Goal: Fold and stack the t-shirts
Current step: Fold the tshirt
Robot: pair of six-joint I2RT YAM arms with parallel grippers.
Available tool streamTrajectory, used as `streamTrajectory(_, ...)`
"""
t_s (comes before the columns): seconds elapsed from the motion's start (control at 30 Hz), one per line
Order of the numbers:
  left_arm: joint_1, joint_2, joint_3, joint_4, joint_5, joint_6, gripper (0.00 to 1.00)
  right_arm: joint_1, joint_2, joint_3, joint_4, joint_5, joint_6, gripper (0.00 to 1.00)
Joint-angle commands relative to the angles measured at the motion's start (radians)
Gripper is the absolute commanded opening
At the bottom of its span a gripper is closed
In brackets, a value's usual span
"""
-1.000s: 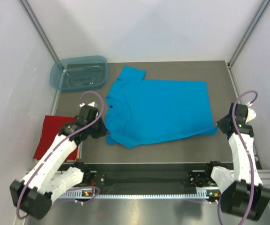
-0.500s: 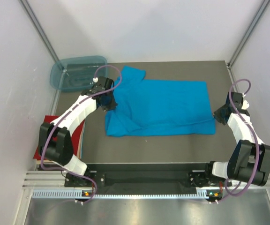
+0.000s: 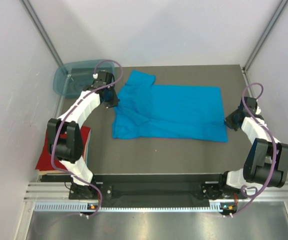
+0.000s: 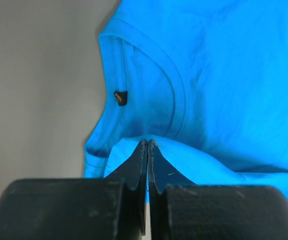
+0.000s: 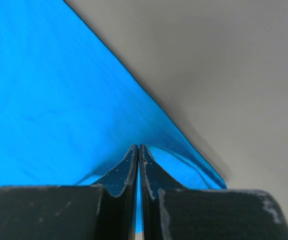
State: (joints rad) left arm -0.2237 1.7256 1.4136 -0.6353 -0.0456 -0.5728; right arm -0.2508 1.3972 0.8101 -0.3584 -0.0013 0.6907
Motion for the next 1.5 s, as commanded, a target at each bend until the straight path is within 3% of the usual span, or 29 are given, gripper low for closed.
streamTrajectory(0.0,0.023,0.038,0.051,0.036,0.026,0.027,0.00,0.002,0.020,0.072,0.042,0.032,-0.003,0.00)
streamTrajectory(0.3,0.040,0.123,0.116,-0.007,0.033,0.054,0.00,-0.004,0.052,0.092,0.087,0.057,-0.011,0.00)
streamTrajectory(0.73,0.044,0.186,0.137,-0.024,-0.010,0.064,0.00,-0.007,0.180,0.178,0.121,-0.037,-0.053,0.00)
streamTrajectory(1.2,0.046,0.235,0.163,-0.023,-0.039,0.060,0.00,-0.027,0.203,0.189,0.087,0.044,-0.054,0.00)
streamTrajectory(1.47,0.046,0.265,0.189,-0.015,-0.007,0.067,0.00,-0.027,0.241,0.201,0.119,0.011,-0.054,0.00)
